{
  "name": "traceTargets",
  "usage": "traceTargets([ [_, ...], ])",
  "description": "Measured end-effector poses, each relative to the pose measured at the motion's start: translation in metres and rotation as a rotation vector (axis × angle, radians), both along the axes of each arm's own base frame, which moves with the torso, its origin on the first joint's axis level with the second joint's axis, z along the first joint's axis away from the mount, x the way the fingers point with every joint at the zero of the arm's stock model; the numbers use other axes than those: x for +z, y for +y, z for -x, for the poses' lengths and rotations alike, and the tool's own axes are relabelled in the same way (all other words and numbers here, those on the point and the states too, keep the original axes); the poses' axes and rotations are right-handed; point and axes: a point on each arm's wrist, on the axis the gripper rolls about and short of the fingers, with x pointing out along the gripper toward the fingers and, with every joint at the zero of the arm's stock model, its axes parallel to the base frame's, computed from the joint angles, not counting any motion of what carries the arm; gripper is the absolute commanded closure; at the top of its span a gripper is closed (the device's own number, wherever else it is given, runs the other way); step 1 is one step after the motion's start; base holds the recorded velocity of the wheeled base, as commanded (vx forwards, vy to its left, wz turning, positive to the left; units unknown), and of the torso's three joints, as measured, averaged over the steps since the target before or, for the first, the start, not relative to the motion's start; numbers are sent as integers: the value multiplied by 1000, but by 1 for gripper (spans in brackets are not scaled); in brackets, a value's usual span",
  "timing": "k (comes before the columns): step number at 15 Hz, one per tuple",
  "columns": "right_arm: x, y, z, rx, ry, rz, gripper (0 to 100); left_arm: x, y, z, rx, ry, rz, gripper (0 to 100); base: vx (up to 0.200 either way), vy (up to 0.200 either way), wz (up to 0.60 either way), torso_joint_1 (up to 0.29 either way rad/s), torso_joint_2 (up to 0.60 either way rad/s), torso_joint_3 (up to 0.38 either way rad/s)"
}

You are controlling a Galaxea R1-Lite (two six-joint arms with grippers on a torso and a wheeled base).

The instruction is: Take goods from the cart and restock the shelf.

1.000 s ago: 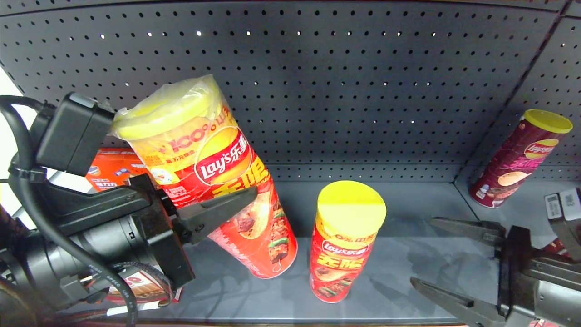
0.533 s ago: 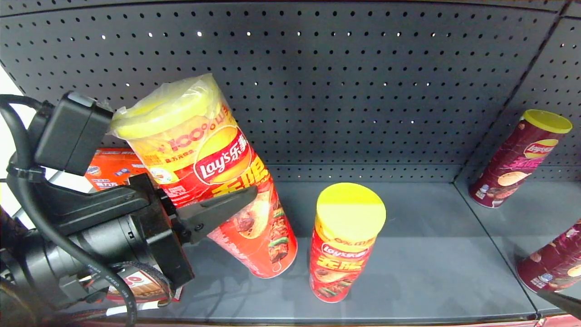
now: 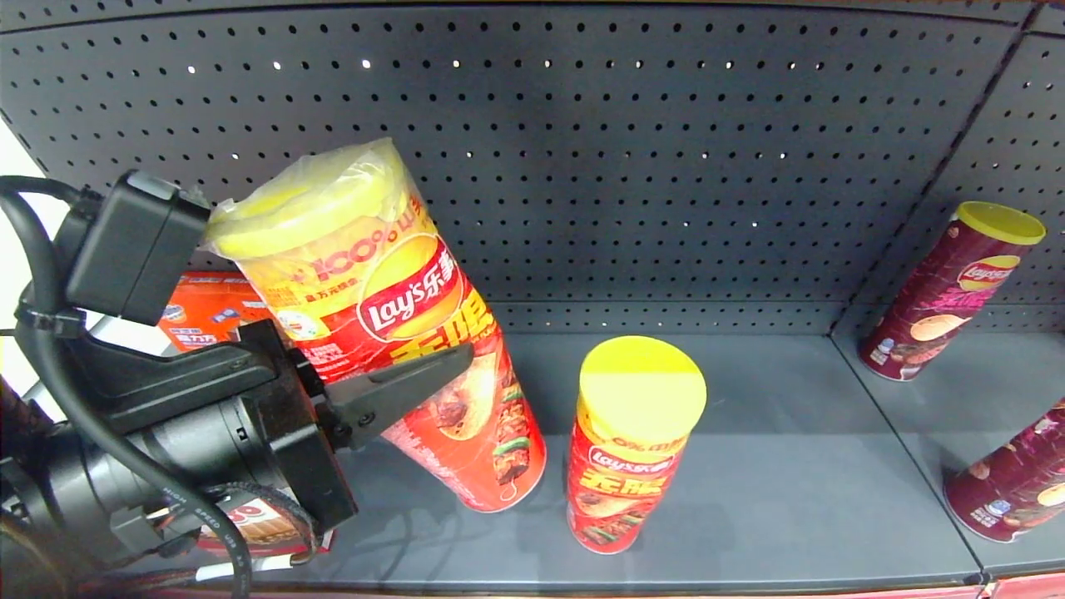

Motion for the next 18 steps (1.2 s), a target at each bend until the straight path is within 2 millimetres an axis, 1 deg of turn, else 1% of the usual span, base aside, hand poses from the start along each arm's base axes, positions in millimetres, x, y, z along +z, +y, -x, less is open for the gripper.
traceTargets([
  [1, 1, 0, 3, -43, -58, -1, 0, 0, 0, 0, 0, 0, 0, 100, 0, 0, 0, 0, 0, 0],
  [3, 0, -2, 7, -159, -110, 14, 0, 0, 0, 0, 0, -1, 1, 100, 0, 0, 0, 0, 0, 0],
  [4, 0, -1, 8, -159, -125, 14, 0, -1, 0, 1, -1, 1, -1, 100, 0, 0, 0, 0, 0, 0],
  [8, -5, 3, 12, 93, -137, -7, 0, -1, -2, 2, -13, 2, -4, 100, 0, 0, 0, 0, 0, 0],
  [9, -6, 4, 13, 113, -113, -17, 0, -1, -2, 2, -14, 3, -4, 100, 0, 0, 0, 0, 0, 0],
  [13, -2, -1, 16, -109, -161, -31, 0, -8, 1, 2, -4, 19, -20, 100, 0, 0, 0, 0, 0, 0],
  [14, -3, -1, 16, -88, -169, -34, 0, -11, 2, 3, -5, 25, -27, 100, 0, 0, 0, 0, 0, 0],
  [15, -3, 1, 16, -10, -175, -39, 0, -13, 1, 5, -11, 29, -31, 100, 0, 0, -600, 2, 2, 7],
  [16, -6, 3, 15, 86, -164, -33, 0, -13, 1, 6, -16, 30, -31, 100, 0, 0, 0, 0, 0, 0],
  [18, -8, 4, 14, 118, -151, -22, 0, -12, 3, 6, -12, 25, -27, 100, 0, 0, 0, 0, 0, 0],
])
